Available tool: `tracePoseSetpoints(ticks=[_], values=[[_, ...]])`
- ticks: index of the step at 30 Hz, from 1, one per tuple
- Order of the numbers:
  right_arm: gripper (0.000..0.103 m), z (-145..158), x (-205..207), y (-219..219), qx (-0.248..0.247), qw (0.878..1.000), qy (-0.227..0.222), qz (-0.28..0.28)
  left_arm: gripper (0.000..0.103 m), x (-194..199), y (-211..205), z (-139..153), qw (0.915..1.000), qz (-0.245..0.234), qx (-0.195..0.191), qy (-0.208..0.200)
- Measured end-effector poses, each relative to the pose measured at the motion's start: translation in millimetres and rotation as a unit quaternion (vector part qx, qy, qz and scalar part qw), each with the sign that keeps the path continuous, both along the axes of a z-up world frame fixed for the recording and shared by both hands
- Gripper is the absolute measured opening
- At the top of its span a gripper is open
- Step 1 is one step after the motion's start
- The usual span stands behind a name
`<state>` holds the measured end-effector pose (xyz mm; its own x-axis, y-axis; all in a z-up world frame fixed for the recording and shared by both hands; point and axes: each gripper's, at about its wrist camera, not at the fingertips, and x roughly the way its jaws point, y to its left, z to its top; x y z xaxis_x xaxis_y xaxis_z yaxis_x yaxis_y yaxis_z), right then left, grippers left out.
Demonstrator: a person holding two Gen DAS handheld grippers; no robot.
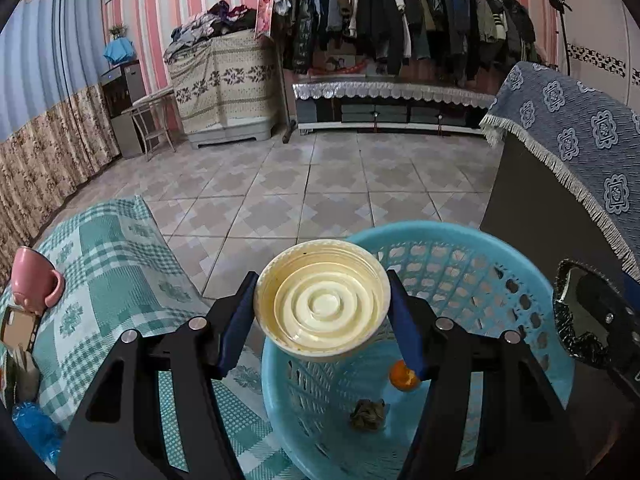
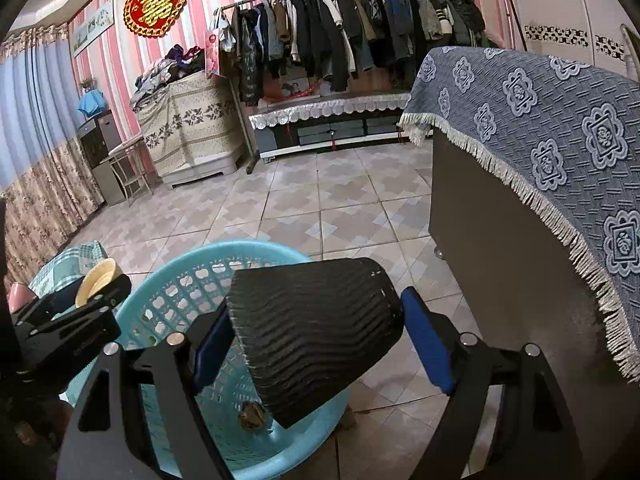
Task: Collect trash
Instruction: 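Release the lid into the blue basket with the left tool while the right releases the black cylinder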
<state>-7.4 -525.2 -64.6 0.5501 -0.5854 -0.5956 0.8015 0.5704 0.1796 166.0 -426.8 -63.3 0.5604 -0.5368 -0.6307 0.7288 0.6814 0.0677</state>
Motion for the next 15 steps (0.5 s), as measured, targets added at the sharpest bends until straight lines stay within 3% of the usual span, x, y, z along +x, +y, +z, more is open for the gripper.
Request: tracePoseSetpoints(ticks=[1,3,5,9,15], values=[[0.079,-1.1,1.4,-0.2,0.001,1.000,0.001,0.002,0.062,2.2,0.4,-2.2,1.0000,-0.001,0.003,0.002],[0.079,-2.9,5.0,0.0,0.004,1.000,0.005,0.004,0.078,3.9,2.9,-3.4,1.0000,0.006,0.005,-0.003],[0.079,-3.5,7.7,-0.7,0.006,1.000,0.006,0.008,0.085,6.5,11.1,-0.3,0.9998,0.016,-0.002,-0.011],[0.079,-2.0,13.4,5.7,-0.003,1.000,0.012,0.015,0.091,15.5,28.3,11.3,0.9986,0.044,-0.007,-0.027],[0.079,-5.9,36.2,13.5,0.002,0.999,0.026,0.030,0.097,38.1,75.9,41.1,0.9920,0.111,-0.049,-0.033]])
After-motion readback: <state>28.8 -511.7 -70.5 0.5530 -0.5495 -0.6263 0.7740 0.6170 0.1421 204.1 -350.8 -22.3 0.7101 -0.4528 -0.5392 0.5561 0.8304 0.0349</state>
